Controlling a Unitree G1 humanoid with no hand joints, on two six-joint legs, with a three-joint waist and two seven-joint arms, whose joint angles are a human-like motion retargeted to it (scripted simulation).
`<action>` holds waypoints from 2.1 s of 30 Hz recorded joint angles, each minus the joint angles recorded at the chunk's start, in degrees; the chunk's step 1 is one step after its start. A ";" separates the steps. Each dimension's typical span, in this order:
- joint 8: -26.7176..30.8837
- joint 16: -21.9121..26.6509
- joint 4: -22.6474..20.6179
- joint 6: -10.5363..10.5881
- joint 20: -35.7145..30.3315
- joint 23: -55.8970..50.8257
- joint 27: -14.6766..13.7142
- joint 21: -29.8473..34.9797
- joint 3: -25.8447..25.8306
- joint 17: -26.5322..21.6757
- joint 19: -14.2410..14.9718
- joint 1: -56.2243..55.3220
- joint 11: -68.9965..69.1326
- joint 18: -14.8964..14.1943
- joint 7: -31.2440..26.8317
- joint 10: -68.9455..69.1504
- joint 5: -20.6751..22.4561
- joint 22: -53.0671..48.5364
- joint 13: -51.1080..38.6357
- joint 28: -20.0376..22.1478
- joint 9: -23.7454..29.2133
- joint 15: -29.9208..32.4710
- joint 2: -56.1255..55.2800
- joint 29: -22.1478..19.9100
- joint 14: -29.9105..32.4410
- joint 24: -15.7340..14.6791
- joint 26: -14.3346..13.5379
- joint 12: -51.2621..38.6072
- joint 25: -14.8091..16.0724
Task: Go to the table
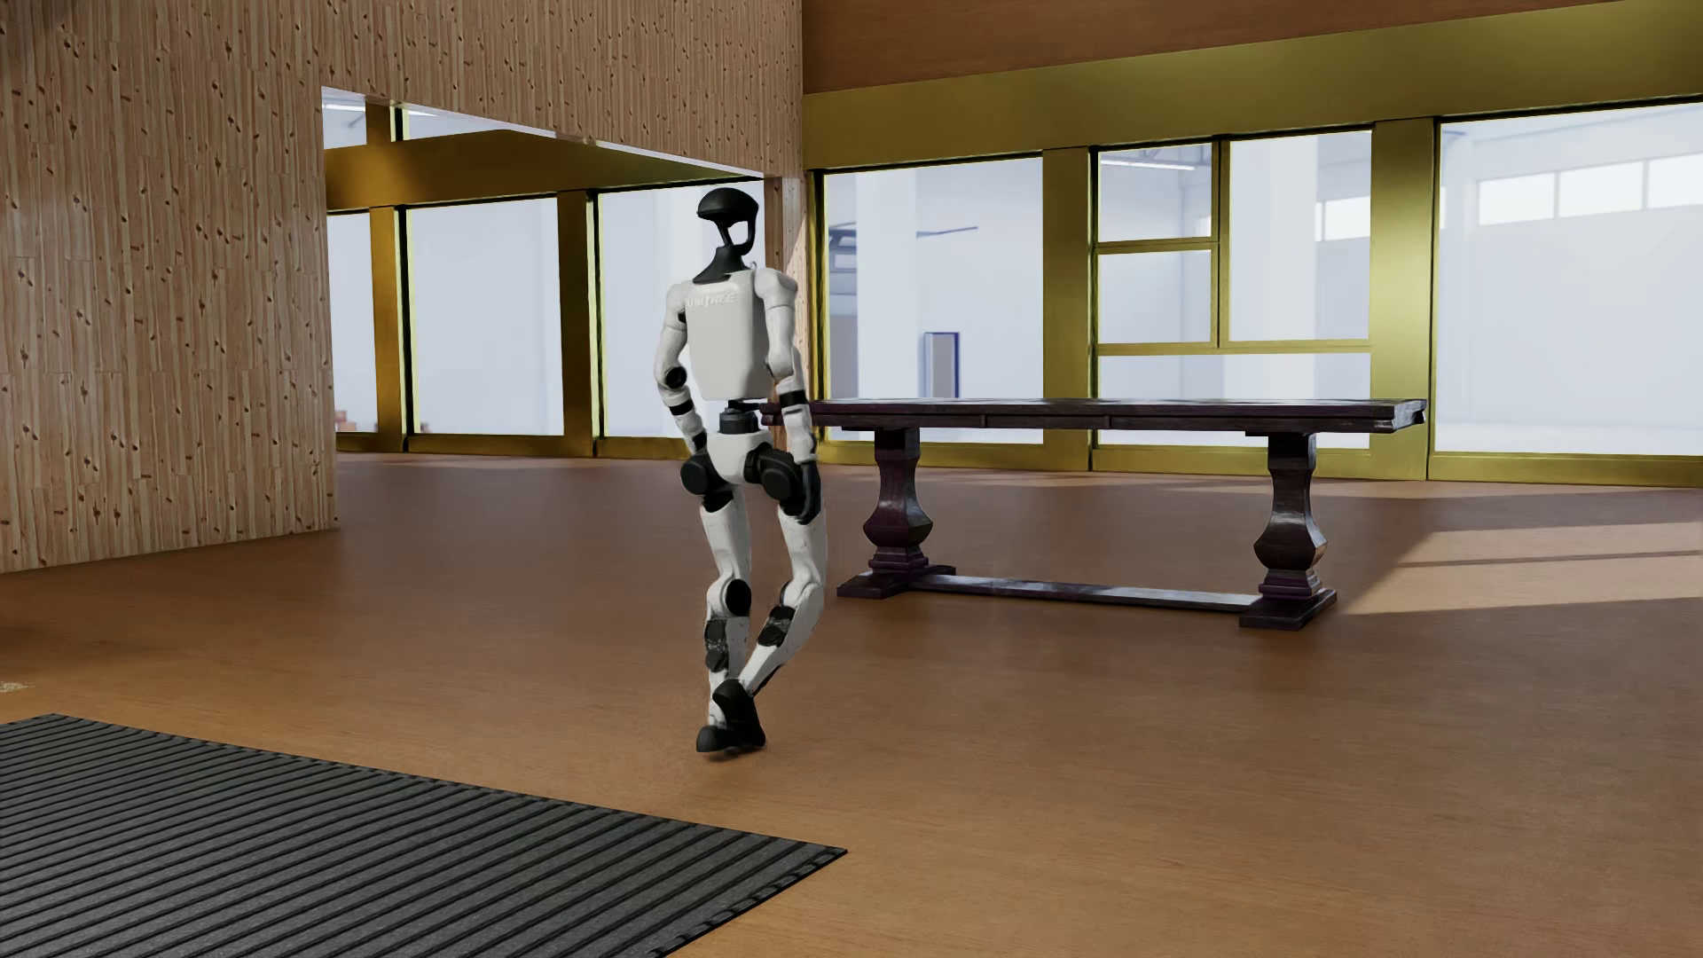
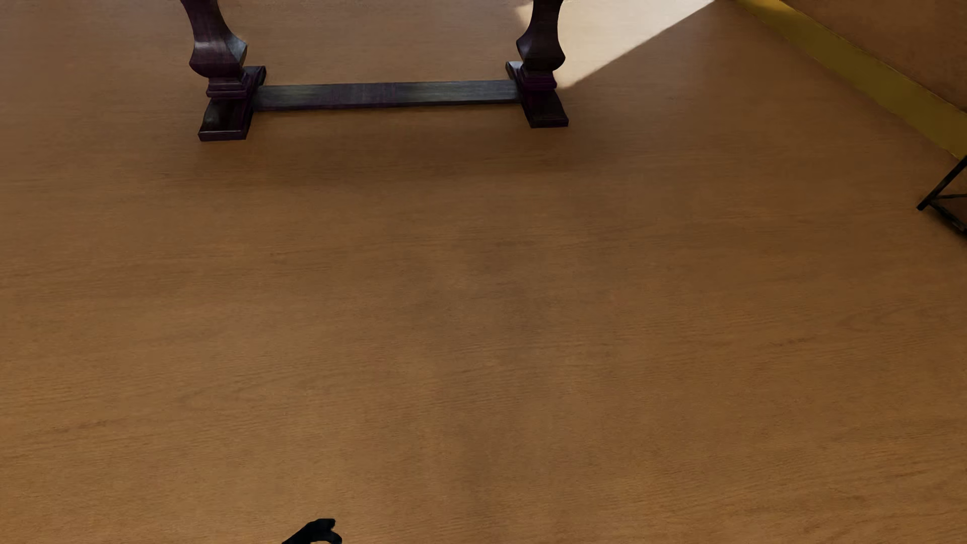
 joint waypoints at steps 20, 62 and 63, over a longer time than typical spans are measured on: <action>0.00 -4.04 9.81 10.01 -8.73 -12.62 0.00 -14.46 5.06 -5.90 0.00 -10.91 -42.50 0.00 0.00 53.01 8.29 19.52 -7.89 0.00 -0.01 -1.30 11.35 0.00 11.92 0.00 0.00 19.24 0.00; 0.00 -6.29 4.79 4.74 -7.56 -15.24 0.00 -7.20 3.51 -1.74 0.00 5.85 -48.95 0.00 0.00 -1.48 3.36 19.19 -15.29 0.00 -3.61 3.53 13.45 0.00 -4.49 0.00 0.00 7.97 0.00; 0.00 -6.31 4.85 4.76 -6.64 -15.47 0.00 -7.46 3.98 -1.79 0.00 6.38 -48.96 0.00 0.00 -1.70 3.49 19.96 -15.22 0.00 -3.81 3.25 13.85 0.00 -4.33 0.00 0.00 9.57 0.00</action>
